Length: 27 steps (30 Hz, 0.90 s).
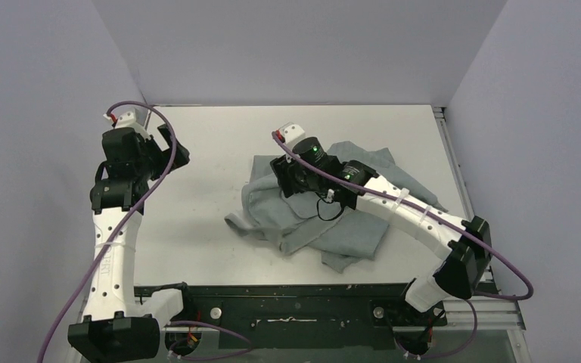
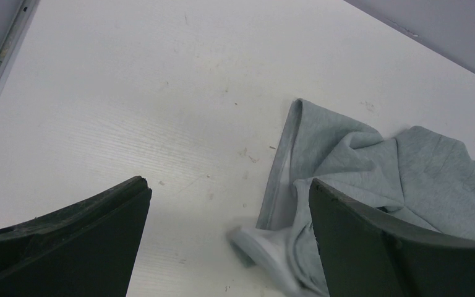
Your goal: Zip up the jacket
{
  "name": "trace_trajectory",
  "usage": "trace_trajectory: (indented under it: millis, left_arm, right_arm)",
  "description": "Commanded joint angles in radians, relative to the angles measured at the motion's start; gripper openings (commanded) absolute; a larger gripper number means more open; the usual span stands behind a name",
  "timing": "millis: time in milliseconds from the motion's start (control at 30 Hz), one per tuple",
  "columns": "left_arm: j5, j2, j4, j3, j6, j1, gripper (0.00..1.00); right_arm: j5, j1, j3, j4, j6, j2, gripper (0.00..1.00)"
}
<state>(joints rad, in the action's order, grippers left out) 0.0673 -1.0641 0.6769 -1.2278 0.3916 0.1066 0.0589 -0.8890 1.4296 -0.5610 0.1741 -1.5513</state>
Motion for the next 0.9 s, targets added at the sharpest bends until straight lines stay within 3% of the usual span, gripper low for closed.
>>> trace_trajectory:
  millis: [0, 133, 300, 533, 667, 867]
  left_arm:
    - [-0.007, 0.023, -0.027, 0.021, 0.008, 0.005, 0.97]
    - [0.027, 0.021, -0.042, 0.052, 0.021, 0.007, 0.97]
    - [0.081, -0.017, -0.041, 0.079, 0.058, 0.008, 0.97]
    - [0.159, -0.005, -0.078, 0.194, 0.153, -0.003, 0.97]
    - [0.099, 0.059, -0.038, 0.268, 0.197, -0.094, 0.97]
    - [-0.011, 0.192, 0.006, 0.419, 0.353, -0.337, 0.97]
  right_arm:
    - [0.064, 0.033, 0.037, 0.117, 0.058, 0.135, 0.65]
    - [0.041, 0.085, -0.008, 0.103, 0.087, 0.199, 0.78]
    - [-0.083, 0.241, -0.104, 0.103, 0.174, 0.263, 0.81]
    - [-0.128, 0.270, -0.149, 0.078, 0.208, 0.244, 0.83]
    - [-0.157, 0.271, -0.170, 0.107, 0.229, 0.225, 0.84]
    - [-0.160, 0.272, -0.171, 0.129, 0.240, 0.215, 0.85]
